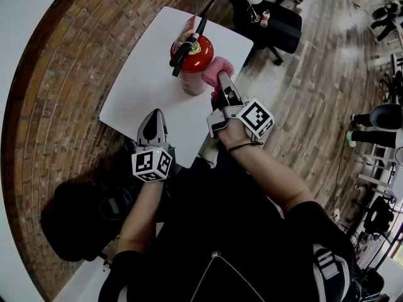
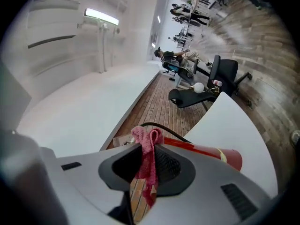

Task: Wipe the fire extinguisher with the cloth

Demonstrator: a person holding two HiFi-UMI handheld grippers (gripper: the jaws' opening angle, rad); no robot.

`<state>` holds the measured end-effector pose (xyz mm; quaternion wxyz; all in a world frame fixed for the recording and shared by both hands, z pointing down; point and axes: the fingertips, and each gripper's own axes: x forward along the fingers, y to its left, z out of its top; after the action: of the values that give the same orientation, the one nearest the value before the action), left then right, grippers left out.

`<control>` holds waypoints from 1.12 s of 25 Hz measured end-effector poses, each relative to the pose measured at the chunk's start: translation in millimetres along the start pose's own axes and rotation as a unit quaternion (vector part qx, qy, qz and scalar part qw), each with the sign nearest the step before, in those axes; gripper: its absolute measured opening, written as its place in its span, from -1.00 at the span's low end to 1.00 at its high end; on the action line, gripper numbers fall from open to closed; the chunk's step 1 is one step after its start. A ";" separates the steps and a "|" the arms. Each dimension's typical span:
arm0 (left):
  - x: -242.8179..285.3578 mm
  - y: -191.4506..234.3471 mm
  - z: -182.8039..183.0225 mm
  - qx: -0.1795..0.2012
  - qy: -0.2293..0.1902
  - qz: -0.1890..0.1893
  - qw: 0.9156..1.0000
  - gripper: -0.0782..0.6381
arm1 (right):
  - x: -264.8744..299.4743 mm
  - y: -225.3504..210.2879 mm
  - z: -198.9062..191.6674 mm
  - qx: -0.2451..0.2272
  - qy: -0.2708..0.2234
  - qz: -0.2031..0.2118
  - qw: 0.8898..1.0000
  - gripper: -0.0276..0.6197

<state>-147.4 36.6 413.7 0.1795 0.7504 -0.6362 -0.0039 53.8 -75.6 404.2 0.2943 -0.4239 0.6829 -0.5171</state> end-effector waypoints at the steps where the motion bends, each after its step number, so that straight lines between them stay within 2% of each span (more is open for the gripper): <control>1: -0.9 -0.4 0.9 -0.001 -0.001 0.000 1.000 -0.70 | 2.1 -0.7 -0.3 0.000 -0.003 -0.004 1.000 -0.64; 10: -2.6 7.7 -3.0 0.016 0.012 -0.008 1.000 -0.70 | 9.7 -18.6 -8.0 -0.004 -0.023 -0.029 0.999 -0.64; 23: 13.9 2.6 1.5 0.021 0.012 -0.018 1.000 -0.70 | 14.1 -57.7 -19.7 -0.004 -0.033 -0.047 0.998 -0.64; 28: 15.4 7.3 -0.9 0.022 0.017 -0.017 0.999 -0.70 | 14.0 -75.1 -24.9 -0.008 -0.032 -0.067 0.997 -0.64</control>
<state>-151.3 21.2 420.0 0.1737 0.7650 -0.6199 0.0195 47.0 -84.6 483.7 0.2775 -0.4874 0.6470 -0.5166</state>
